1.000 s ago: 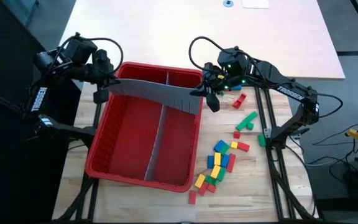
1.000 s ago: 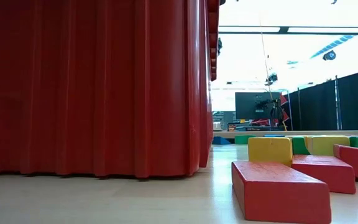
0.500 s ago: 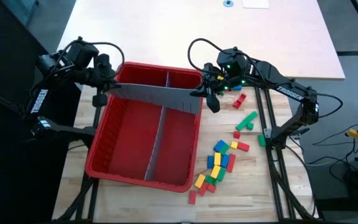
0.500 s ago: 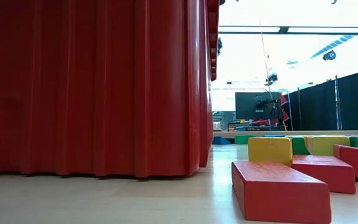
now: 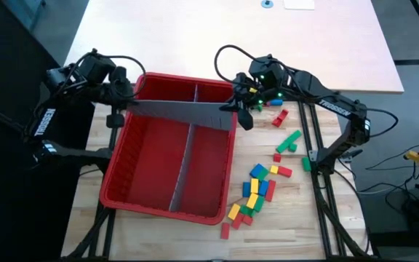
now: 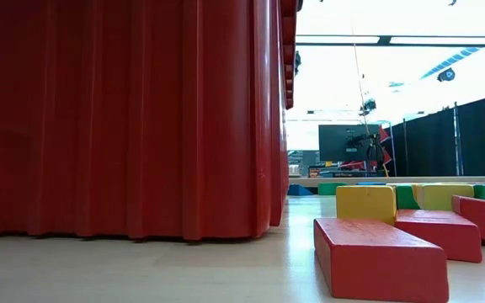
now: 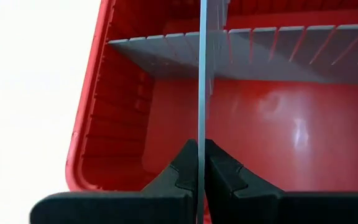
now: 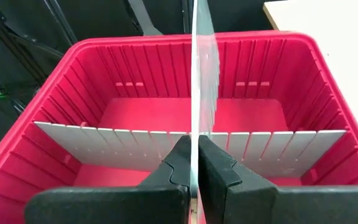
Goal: Sort blocks
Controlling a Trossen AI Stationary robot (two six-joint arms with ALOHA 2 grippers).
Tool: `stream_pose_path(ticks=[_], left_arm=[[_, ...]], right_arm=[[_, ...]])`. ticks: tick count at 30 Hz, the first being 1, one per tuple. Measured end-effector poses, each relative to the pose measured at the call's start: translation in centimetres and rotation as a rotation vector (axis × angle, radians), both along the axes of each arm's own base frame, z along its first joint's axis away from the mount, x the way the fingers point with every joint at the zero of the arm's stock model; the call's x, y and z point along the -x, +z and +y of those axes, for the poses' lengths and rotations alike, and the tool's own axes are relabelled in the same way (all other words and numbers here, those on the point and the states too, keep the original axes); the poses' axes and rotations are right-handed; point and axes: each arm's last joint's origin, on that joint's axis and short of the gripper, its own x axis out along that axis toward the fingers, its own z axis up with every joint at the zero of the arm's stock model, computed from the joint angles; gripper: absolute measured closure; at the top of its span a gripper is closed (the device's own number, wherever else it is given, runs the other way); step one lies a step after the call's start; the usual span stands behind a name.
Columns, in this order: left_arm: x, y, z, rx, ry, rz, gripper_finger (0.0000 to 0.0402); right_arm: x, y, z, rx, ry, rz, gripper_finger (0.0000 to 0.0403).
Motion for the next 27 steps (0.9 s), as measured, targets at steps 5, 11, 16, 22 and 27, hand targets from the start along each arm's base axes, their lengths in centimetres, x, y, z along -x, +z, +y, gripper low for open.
stream_pose_path(ticks=[5, 11, 16, 22, 27], left_arm=[[0.2, 0.0, -0.1, -0.013, 0.002, 0.022, 0.0401], [0.1, -0.1, 0.1, -0.029, 0.007, 0.042, 0.0401], [0.1, -0.1, 0.1, -0.032, 0.007, 0.039, 0.0401], [0.1, -0.1, 0.1, -0.032, 0.008, 0.039, 0.0401], [0.1, -0.1, 0.1, -0.030, 0.007, 0.038, 0.0401]], right_arm=[[-0.7, -0.7, -0.2, -0.022, 0.022, 0.024, 0.0402], [-1.1, -1.1, -0.4, -0.014, 0.028, 0.036, 0.0402], [-0.9, -1.2, -0.7, -0.011, 0.016, 0.047, 0.0403], [-0.7, -1.2, -1.2, -0.009, -0.001, 0.045, 0.0403], [-0.7, -1.1, -1.4, -0.002, -0.010, 0.040, 0.0403]])
